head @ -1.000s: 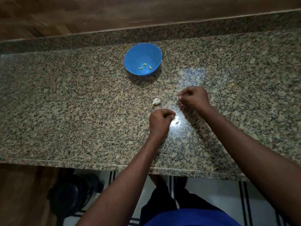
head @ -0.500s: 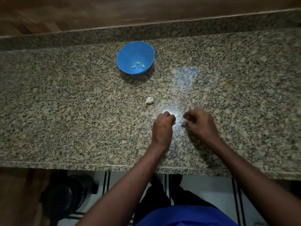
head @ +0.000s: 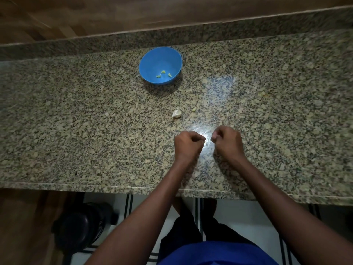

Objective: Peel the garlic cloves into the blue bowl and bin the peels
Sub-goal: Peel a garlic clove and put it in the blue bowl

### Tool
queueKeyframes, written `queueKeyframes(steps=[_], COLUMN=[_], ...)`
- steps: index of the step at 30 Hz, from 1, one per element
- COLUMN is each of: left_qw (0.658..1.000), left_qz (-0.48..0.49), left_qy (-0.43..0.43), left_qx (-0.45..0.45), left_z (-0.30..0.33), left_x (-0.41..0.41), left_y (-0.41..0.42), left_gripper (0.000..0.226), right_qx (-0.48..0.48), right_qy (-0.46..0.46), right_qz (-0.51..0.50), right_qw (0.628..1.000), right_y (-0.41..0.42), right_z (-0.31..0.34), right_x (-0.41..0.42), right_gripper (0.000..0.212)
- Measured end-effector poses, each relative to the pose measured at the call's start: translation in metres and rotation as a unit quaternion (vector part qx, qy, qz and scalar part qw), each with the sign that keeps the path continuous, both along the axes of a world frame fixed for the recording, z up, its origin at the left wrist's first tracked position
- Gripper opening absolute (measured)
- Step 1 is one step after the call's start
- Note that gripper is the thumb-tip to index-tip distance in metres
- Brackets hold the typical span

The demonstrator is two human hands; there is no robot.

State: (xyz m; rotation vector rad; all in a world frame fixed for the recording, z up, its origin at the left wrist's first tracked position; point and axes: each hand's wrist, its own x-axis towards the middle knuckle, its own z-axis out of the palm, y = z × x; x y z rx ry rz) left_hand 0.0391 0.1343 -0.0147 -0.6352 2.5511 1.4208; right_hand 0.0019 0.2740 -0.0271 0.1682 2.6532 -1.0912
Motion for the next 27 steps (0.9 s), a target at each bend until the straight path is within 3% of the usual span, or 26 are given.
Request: queueKeyframes(steps=[4, 7, 11, 19, 27], left_qw=[0.952, 0.913, 0.862, 0.784, 0.732], left_qz=[0.167, 0.215, 0.265, 0.397, 0.492], left_qy=[-0.040, -0.046, 0.010, 0.130, 0.213], left_qx=[0.255, 0.344, 0.433, 0.459, 0.420], left_z=[0.013, 0.020, 0.037, 0.075, 0.072], left_x=[0.019, 0.033, 0.060, 0.155, 0.323], left_y=[-0.022, -0.044, -0.080, -0.189, -0.352], left_gripper=[0.013, 0.014, 0.014, 0.014, 0.018], right_qx=[-0.197, -0.298, -0.356, -0.399, -0.367], right_qy=[-0.073, -0.119, -0.135, -0.180, -0.225], right_qz=[-0.083, -0.092, -0.051, 0.114, 0.281], right_qw=[0.974, 0.943, 0.924, 0.892, 0.858], right_y=[0.008, -0.004, -0.047, -0.197, -0.394], right_z=[0.000, 0.010, 0.034, 0.071, 0.075], right_x=[0.004, 0.012, 0.026, 0.092, 0.233], right_gripper=[0.014, 0.004, 0.006, 0.007, 0.008])
